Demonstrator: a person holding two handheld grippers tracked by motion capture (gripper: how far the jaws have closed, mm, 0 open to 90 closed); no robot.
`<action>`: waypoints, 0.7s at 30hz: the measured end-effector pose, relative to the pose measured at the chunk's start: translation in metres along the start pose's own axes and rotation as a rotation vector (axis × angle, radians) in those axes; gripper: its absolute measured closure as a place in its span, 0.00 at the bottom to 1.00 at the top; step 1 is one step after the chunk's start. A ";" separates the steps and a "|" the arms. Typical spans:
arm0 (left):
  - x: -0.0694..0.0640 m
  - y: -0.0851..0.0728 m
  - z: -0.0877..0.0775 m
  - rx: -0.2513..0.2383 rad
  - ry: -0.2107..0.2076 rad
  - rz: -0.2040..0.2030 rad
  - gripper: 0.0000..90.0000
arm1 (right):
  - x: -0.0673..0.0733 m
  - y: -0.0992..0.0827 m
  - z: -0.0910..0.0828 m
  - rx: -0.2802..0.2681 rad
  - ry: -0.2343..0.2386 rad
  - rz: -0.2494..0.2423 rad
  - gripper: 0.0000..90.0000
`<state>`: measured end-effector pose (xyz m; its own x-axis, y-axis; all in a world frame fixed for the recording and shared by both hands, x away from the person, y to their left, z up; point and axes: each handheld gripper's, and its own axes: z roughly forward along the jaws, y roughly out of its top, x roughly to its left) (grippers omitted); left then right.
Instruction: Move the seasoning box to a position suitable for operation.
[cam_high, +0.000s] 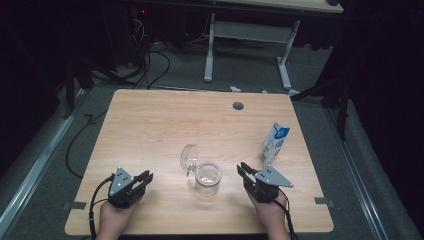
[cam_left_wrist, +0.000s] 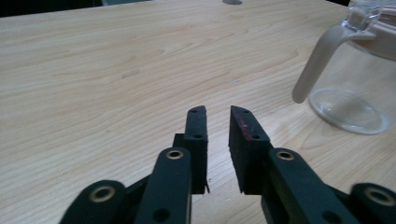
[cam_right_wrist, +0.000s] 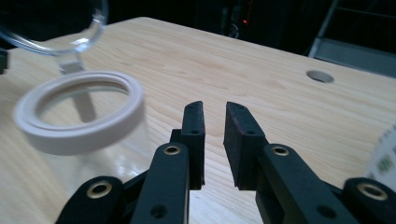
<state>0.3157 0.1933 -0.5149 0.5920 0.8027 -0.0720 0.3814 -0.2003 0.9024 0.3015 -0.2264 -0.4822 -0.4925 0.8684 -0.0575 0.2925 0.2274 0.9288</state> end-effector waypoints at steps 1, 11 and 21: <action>0.002 -0.002 0.000 -0.002 -0.006 -0.016 0.80 | -0.001 -0.001 0.001 0.005 -0.009 0.007 0.85; 0.014 -0.007 -0.002 -0.005 -0.056 -0.036 0.68 | -0.024 -0.019 0.001 0.095 -0.156 0.050 0.79; 0.008 -0.007 -0.007 -0.040 -0.070 -0.031 0.68 | -0.038 -0.025 -0.018 0.140 -0.266 0.062 0.64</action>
<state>0.3130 0.2053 -0.5193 0.6294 0.7664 -0.1285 0.3725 -0.1525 0.9154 0.2982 -0.2729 -0.4965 -0.2436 0.9632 -0.1135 0.4346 0.2131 0.8750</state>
